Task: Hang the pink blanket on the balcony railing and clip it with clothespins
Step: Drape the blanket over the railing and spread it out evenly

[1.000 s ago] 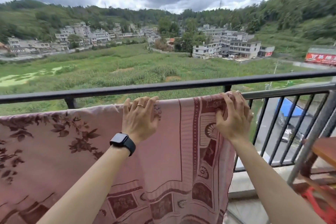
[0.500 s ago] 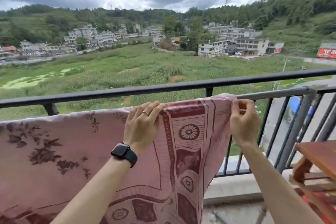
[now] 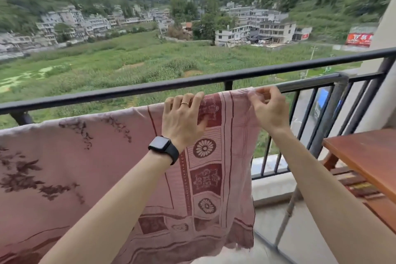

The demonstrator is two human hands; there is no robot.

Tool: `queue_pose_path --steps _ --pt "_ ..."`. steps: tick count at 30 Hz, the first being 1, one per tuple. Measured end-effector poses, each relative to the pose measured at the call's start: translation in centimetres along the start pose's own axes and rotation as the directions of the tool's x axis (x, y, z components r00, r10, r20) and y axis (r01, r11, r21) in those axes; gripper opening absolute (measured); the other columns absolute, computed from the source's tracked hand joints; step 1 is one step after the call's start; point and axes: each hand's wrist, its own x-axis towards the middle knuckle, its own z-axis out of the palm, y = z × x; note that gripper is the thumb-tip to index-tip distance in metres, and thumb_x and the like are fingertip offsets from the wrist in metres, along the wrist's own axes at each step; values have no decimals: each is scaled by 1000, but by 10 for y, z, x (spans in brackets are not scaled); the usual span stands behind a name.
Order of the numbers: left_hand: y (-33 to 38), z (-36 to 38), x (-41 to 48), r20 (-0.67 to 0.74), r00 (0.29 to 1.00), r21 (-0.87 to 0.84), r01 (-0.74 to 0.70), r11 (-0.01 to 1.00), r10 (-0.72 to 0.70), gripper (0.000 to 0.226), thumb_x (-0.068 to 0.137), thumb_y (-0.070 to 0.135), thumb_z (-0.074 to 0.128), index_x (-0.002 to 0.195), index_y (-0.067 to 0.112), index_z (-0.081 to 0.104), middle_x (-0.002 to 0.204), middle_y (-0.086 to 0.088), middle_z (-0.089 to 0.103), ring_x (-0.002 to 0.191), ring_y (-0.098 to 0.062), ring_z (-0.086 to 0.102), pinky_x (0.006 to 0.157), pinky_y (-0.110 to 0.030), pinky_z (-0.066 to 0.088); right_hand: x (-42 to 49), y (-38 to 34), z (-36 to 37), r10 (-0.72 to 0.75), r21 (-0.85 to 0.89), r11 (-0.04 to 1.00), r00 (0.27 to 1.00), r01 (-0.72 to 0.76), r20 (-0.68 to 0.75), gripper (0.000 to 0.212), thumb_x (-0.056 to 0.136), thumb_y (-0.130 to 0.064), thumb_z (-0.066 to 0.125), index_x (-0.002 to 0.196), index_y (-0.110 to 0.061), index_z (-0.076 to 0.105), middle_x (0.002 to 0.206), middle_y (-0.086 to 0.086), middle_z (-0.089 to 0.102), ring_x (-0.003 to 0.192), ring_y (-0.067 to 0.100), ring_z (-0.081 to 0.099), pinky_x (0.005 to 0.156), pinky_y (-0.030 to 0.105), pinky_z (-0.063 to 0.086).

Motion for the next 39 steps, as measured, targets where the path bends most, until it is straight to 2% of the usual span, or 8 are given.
queue_pose_path --steps 4,8,12,20,25,30,34,39 --pt "3 8 -17 -79 992 -42 -97 994 93 73 85 47 55 150 22 32 149 -5 39 139 -28 33 118 -49 18 -3 28 -9 39 113 993 998 -34 -43 10 94 -35 65 96 -25 62 83 -19 62 76 -12 59 68 11 45" --pt "12 10 -6 -143 989 -50 -50 997 43 60 85 48 53 139 23 47 138 -4 50 127 -25 44 110 -45 27 -21 38 5 193 114 973 979 -200 68 30 93 -54 58 108 -29 52 99 -19 59 93 0 59 69 20 43" --pt "31 6 29 -103 993 -80 -64 995 56 54 90 55 46 133 23 51 132 -3 56 118 -24 51 102 -43 32 -10 14 7 35 62 998 995 -29 -93 55 81 -71 62 111 -28 47 103 -12 57 90 5 59 73 22 45" --pt "68 17 53 -3 1000 -78 0 997 0 34 95 53 42 116 28 52 103 5 64 94 -22 61 84 -39 42 22 10 -14 -373 -330 869 927 368 51 21 98 -34 60 89 -15 54 77 -3 61 59 13 53 51 22 37" --pt "62 17 53 -112 993 -89 -46 995 35 39 95 54 45 118 26 60 99 5 71 84 -21 67 74 -36 49 56 16 -47 -78 63 996 985 70 151 16 98 -32 61 87 -24 53 79 -8 61 68 1 56 52 13 47" --pt "62 11 53 -175 984 -80 -61 995 47 24 95 27 61 118 24 66 99 4 74 83 -22 70 71 -38 56 78 15 -62 -346 115 933 938 340 32 12 96 -22 65 91 -16 56 77 -12 60 67 1 59 60 9 47" --pt "75 9 49 -182 981 -116 46 992 -67 23 92 16 65 115 18 69 102 0 75 90 -25 71 80 -43 56 60 47 -58 -103 325 945 969 25 225 15 96 -38 63 90 -25 59 79 -6 69 71 9 68 68 30 58" --pt "64 -8 38 -164 983 -84 66 994 -79 24 89 16 69 113 16 73 100 -2 76 92 -25 71 73 -40 59 33 68 -47 -43 366 906 817 -210 574 23 96 -49 56 109 -31 62 103 -11 70 97 9 69 83 28 58"
